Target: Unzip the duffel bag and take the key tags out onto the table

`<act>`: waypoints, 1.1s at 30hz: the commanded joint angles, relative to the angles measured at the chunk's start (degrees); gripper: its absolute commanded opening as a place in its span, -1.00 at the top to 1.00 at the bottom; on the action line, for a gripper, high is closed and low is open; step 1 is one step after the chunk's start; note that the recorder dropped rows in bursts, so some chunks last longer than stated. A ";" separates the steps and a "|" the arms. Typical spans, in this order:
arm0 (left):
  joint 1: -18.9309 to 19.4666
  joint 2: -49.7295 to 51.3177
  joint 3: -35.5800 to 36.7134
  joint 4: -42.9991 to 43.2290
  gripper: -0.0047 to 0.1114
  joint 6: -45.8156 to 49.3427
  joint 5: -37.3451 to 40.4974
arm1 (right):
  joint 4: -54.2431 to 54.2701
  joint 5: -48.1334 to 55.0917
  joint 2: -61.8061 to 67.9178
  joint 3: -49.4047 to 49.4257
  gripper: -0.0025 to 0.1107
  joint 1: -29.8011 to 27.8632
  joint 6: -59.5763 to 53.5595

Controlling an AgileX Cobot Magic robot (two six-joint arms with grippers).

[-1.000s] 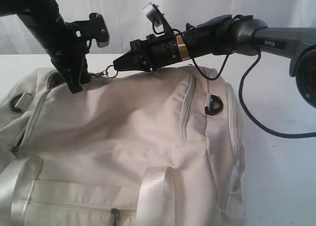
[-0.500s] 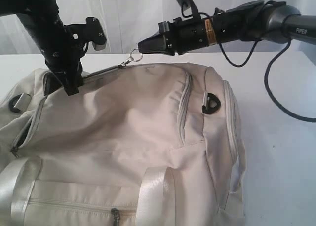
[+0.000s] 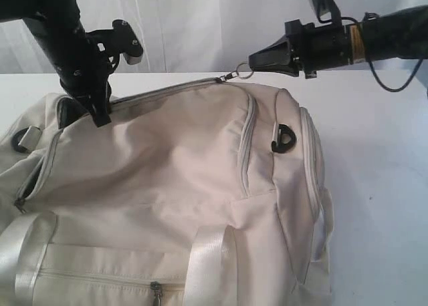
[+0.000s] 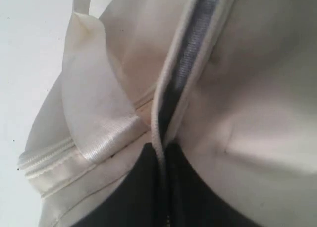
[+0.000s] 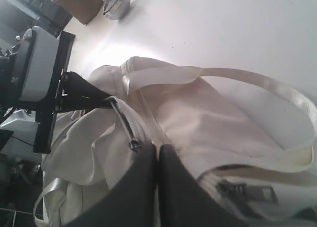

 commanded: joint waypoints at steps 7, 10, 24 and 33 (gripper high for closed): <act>0.51 -0.27 0.01 3.07 0.91 -3.72 2.57 | 0.86 0.74 -14.10 16.20 0.96 -5.57 -2.18; 0.51 -0.27 0.01 2.64 0.91 -4.25 2.57 | 0.86 0.74 -17.79 20.74 0.96 -5.57 -3.25; 0.51 -0.27 0.01 1.43 0.91 -5.53 5.01 | 0.86 1.92 -29.63 37.17 0.96 -5.57 -8.04; 0.51 -0.27 0.01 -1.20 0.71 -6.39 5.57 | 3.17 0.74 -29.99 37.43 0.96 -5.57 -8.03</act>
